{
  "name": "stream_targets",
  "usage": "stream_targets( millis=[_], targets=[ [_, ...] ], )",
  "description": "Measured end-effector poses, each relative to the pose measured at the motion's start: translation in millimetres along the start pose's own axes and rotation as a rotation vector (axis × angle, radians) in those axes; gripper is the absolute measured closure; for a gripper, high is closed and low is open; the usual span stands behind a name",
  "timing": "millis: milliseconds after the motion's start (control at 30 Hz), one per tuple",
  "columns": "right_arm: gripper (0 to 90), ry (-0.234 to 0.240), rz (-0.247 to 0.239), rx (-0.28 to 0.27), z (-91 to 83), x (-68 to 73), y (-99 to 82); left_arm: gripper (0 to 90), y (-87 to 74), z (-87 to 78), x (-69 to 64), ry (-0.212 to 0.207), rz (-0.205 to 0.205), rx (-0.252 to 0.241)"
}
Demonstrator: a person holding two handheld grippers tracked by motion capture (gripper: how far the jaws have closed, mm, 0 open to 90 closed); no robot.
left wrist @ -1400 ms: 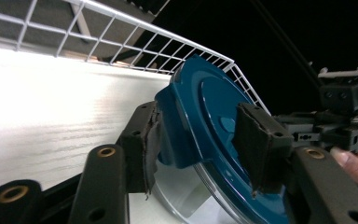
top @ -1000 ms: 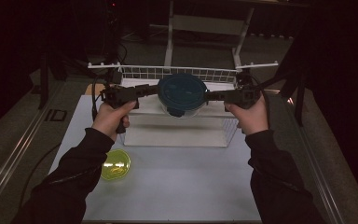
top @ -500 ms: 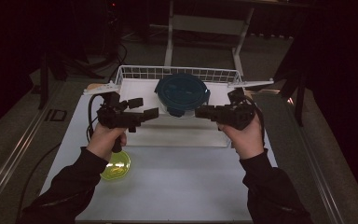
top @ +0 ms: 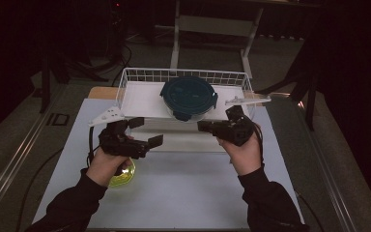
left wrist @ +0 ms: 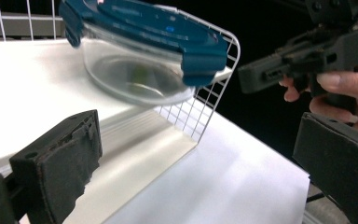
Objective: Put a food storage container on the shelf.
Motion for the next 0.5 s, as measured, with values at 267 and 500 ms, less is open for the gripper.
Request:
stream_targets(
  millis=[267, 500],
  targets=[
    [90.0, -0.019, 0.014, -0.003, 15.2, -3.5, 0.4, 0.1, -17.5, -5.8, -8.1, 0.013, 0.025, -0.006],
    [90.0, -0.042, 0.038, -0.001, 24.4, -12.6, 3.7, 0.1, -33.9, -8.0, -6.3, 0.013, 0.005, -0.001]
  ],
)
Point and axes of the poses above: each handheld gripper's, and its own axes: z roughly forward along the jaws, y roughly out of its top, x roughly to its left, the point moved 4 cm from there along z, roughly forward along the jaws, and after that the axes turned 1 degree about -y, right-handed, at the moved point
